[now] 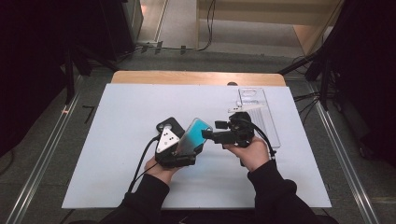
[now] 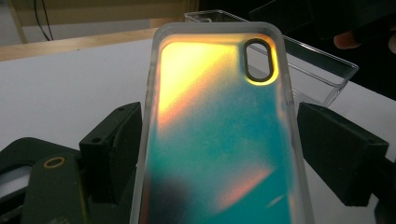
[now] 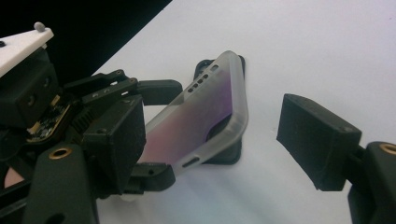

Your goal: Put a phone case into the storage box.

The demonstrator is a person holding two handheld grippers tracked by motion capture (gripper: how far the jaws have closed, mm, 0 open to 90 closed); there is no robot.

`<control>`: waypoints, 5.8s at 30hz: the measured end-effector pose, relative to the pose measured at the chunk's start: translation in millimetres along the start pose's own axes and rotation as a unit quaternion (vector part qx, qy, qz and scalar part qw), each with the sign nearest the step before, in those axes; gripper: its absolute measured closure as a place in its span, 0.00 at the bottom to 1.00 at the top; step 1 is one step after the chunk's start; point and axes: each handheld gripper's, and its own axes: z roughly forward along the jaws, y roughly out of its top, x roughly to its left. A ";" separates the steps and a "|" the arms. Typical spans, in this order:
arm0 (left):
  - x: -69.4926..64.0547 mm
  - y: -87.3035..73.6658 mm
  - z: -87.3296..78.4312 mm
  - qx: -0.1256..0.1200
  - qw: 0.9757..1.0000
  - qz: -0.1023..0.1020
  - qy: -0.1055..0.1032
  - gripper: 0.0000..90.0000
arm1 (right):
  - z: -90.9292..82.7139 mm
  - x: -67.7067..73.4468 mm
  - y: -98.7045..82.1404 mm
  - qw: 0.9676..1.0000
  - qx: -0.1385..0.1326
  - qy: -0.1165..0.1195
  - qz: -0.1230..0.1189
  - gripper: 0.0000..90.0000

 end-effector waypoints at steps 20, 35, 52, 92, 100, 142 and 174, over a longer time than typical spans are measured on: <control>-8.7 1.0 -4.8 -0.023 1.000 0.003 0.021 0.19 | 14.9 -10.2 3.4 0.992 0.022 0.050 0.117 0.80; -10.7 4.5 -5.3 -0.012 1.000 0.008 0.012 0.19 | 8.8 -7.8 6.6 0.988 0.027 0.074 0.129 0.85; 2.3 23.7 -13.7 0.092 0.993 -0.052 -0.059 0.18 | -4.6 -6.8 8.5 0.998 0.023 0.000 0.059 0.85; 19.2 65.5 -31.7 0.169 0.961 0.039 -0.216 0.28 | -26.1 4.2 4.5 0.970 0.096 0.128 -0.184 0.85; 17.7 65.5 -31.4 0.173 0.956 0.050 -0.232 0.35 | -21.9 7.9 2.8 0.960 0.102 0.152 -0.211 0.85; 40.8 73.9 -39.3 0.184 0.964 -0.047 -0.184 0.90 | -20.4 3.3 2.2 0.980 0.005 0.111 -0.163 0.27; 25.1 83.1 -38.7 0.173 0.977 -0.108 -0.060 0.90 | 25.8 40.6 -29.6 0.995 -0.040 -0.044 -0.075 0.00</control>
